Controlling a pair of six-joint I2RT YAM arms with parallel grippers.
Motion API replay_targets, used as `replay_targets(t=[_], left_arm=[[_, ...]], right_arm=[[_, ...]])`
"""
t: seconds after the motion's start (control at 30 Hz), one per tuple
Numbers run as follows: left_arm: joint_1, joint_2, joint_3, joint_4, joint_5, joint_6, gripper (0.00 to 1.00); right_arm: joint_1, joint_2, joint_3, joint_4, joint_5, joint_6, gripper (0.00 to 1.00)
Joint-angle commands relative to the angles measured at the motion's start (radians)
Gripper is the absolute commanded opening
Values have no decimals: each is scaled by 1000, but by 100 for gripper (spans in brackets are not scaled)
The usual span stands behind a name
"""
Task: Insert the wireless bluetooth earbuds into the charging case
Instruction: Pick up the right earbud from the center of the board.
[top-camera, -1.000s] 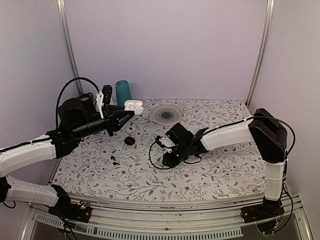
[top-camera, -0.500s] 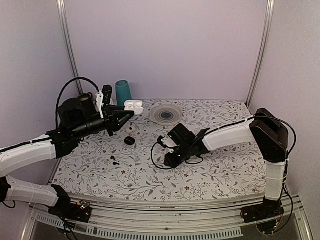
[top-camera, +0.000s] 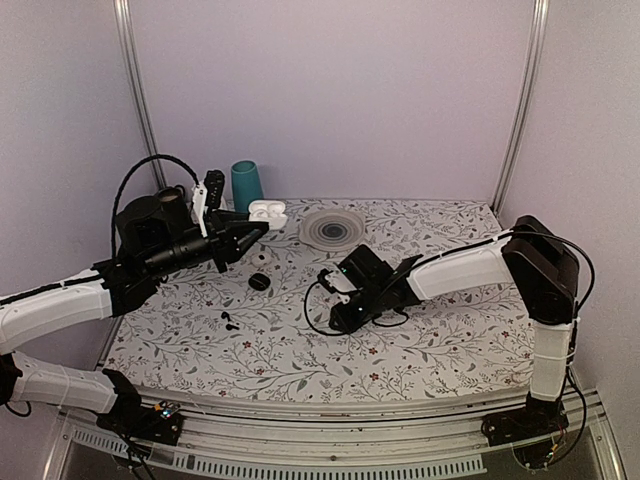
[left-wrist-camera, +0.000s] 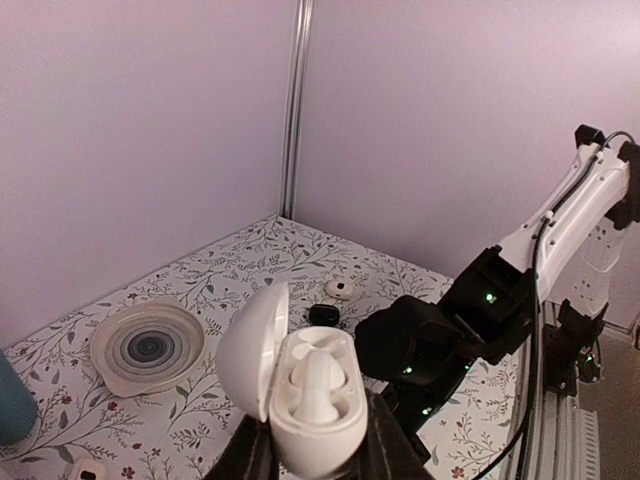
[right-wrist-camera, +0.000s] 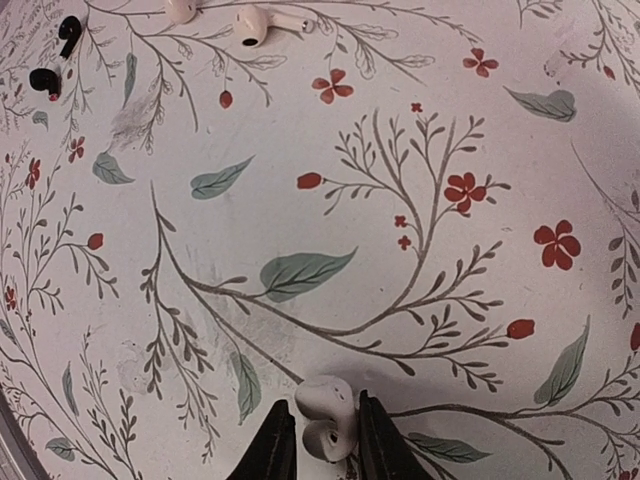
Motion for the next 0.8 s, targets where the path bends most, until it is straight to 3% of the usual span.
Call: replay_targets(t=[0.0, 0.47, 0.57, 0.77], left_arm=[[14, -6, 31, 8, 5, 1, 0], [14, -7, 30, 8, 7, 1, 0], [15, -5, 33, 7, 8, 2, 0], [14, 1, 34, 9, 9, -1, 0]], right_arm=[[-7, -55, -18, 17, 19, 12, 22], [-12, -59, -23, 22, 6, 19, 20], [-12, -56, -23, 22, -1, 19, 13], [-12, -52, -25, 25, -17, 22, 9]])
